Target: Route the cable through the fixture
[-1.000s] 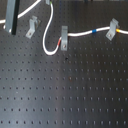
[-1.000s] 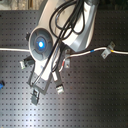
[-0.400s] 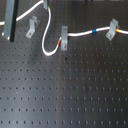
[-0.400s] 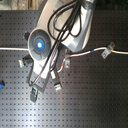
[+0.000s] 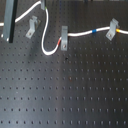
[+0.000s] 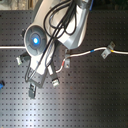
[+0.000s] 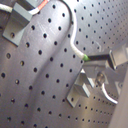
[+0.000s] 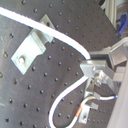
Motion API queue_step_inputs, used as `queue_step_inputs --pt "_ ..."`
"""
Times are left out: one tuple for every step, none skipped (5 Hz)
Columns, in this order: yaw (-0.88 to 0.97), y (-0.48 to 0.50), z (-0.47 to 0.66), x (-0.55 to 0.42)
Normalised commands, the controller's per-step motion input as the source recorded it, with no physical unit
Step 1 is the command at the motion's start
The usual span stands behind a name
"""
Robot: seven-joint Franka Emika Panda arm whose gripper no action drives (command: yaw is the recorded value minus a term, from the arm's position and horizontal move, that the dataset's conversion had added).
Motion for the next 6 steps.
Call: queue_step_inputs --pt "0.0 -0.045 0.06 -0.334" --pt "-0.05 -0.027 0.12 -0.386" --pt "-0.12 0.002 0.2 -0.413" --pt "-0.15 0.018 0.29 -0.431" --pt "-0.11 0.175 0.21 -0.436" --pt "-0.04 0.346 0.3 -0.271"
